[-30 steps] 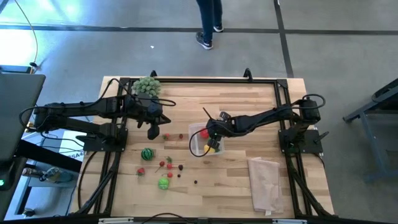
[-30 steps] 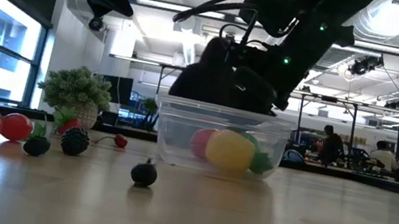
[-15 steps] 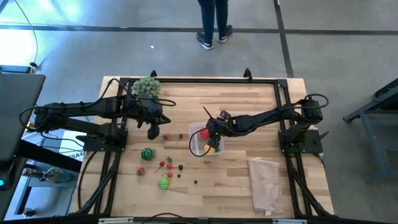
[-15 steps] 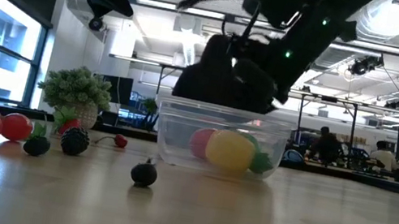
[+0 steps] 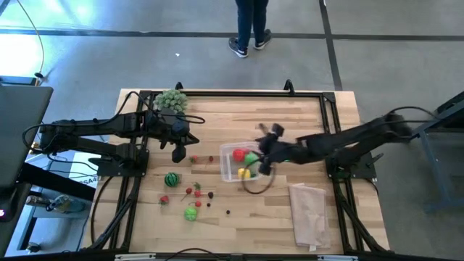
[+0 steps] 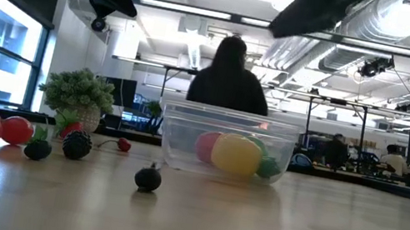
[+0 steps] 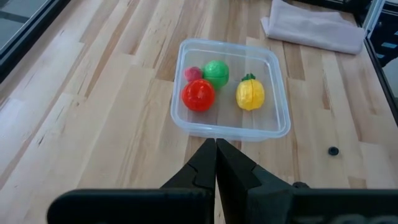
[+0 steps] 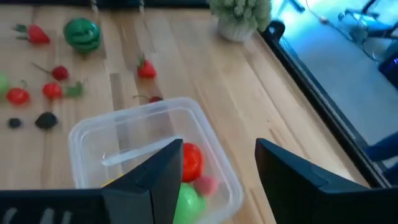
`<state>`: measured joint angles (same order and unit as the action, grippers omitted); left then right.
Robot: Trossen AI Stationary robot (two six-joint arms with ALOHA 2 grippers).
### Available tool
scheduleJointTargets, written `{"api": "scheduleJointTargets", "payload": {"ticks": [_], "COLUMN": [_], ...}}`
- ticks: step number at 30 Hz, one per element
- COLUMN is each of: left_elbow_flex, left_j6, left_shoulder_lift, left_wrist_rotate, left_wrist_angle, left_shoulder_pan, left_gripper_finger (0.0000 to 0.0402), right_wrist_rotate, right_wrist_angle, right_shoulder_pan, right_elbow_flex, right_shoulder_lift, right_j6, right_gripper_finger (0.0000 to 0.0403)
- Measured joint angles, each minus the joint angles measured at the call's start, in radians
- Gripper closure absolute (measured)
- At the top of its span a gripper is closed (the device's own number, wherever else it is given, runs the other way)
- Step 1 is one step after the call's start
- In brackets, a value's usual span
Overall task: Pick and placing Produce into tupperware
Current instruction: Put the bottom blueberry into the transparent bin
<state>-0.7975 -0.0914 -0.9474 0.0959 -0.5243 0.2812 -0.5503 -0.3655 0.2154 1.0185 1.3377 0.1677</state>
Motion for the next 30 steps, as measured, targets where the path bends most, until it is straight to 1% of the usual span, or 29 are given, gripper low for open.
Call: {"api": "scheduleJointTargets", "payload": {"ticks": [2,4,8,10,13,15,17,21,23,30], "left_elbow_flex": [0.000,0.000,0.000,0.000,0.000,0.000,0.000,0.000,0.000,0.000], "left_j6": [0.000,0.000,0.000,0.000,0.000,0.000,0.000,0.000,0.000,0.000], "left_shoulder_lift": [0.000,0.000,0.000,0.000,0.000,0.000,0.000,0.000,0.000,0.000], "left_wrist_rotate": [0.000,0.000,0.000,0.000,0.000,0.000,0.000,0.000,0.000,0.000], "left_wrist_angle": [0.000,0.000,0.000,0.000,0.000,0.000,0.000,0.000,0.000,0.000], "left_shoulder_pan": [0.000,0.000,0.000,0.000,0.000,0.000,0.000,0.000,0.000,0.000], "left_gripper_finger": [0.0401,0.0401,0.0401,0.0401,0.0401,0.0401,0.0401,0.0401,0.0401,0.0401], "right_wrist_rotate": [0.008,0.045,0.193,0.257,0.333,0.362,0.368,0.369,0.369,0.368], "right_wrist_angle": [0.004,0.036,0.168,0.216,0.218,0.216,0.220,0.246,0.248,0.274], "right_shoulder_pan": [0.004,-0.006,-0.065,-0.096,-0.132,-0.142,-0.143,-0.143,-0.143,-0.143], "right_elbow_flex": [-0.064,-0.146,-0.315,-0.372,-0.425,-0.439,-0.443,-0.444,-0.444,-0.444], "right_shoulder_lift": [-0.090,-0.182,-0.355,-0.425,-0.493,-0.518,-0.529,-0.522,-0.511,-0.501], "right_j6": [-0.015,-0.026,-0.067,-0.096,-0.116,-0.117,-0.129,-0.223,-0.247,-0.244], "right_gripper_finger": [0.0210,0.0210,0.0215,0.0227,0.0257,0.0279,0.0301,0.0329,0.0334,0.0336]}}
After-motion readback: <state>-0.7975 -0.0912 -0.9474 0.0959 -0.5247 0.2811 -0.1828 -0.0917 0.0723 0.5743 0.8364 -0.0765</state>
